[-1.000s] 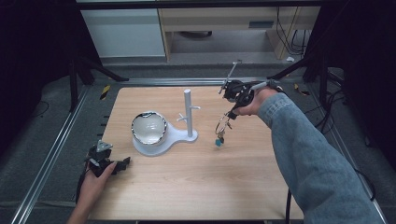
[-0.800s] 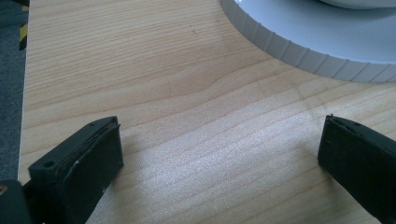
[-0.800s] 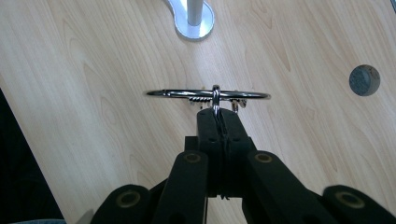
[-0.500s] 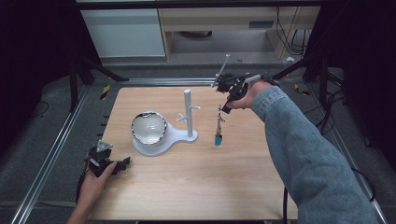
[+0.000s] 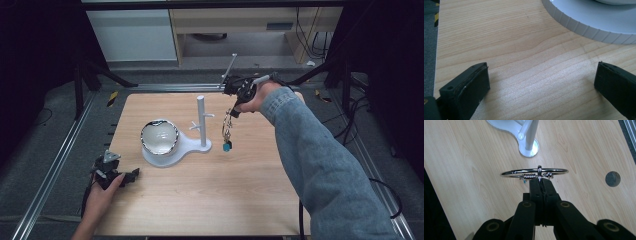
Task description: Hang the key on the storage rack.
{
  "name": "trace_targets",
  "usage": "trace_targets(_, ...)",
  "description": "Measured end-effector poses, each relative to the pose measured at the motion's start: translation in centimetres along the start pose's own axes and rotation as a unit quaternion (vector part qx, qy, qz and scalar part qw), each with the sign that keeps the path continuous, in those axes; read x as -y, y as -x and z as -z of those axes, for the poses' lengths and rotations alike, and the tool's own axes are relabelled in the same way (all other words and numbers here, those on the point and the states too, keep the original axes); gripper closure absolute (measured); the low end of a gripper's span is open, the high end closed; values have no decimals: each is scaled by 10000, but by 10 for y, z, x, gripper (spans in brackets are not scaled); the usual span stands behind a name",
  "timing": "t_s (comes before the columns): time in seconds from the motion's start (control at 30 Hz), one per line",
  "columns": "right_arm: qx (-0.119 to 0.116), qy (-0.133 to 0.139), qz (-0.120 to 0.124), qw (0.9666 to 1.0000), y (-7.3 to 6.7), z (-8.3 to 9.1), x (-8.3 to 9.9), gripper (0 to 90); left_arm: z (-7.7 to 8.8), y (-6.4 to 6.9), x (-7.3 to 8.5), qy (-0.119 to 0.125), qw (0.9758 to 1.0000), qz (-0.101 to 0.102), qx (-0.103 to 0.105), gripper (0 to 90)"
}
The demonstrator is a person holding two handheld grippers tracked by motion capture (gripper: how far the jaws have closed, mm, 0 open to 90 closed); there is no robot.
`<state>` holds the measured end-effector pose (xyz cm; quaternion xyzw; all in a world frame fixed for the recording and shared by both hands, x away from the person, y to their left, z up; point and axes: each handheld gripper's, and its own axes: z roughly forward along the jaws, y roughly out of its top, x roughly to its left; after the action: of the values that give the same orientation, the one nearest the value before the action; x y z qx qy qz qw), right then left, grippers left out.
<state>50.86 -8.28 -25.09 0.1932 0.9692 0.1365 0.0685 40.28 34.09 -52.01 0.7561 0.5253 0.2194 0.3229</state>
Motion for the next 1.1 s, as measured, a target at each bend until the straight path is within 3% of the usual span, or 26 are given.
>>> trace_targets(0.67,-54,-19,122,9999,-1,-7,-28,890,0,0,0,0,10000,2,-1,0)
trace_targets(1.1,-124,11,126,9998,1,-11,-35,890,0,0,0,0,10000,1,-1,0)
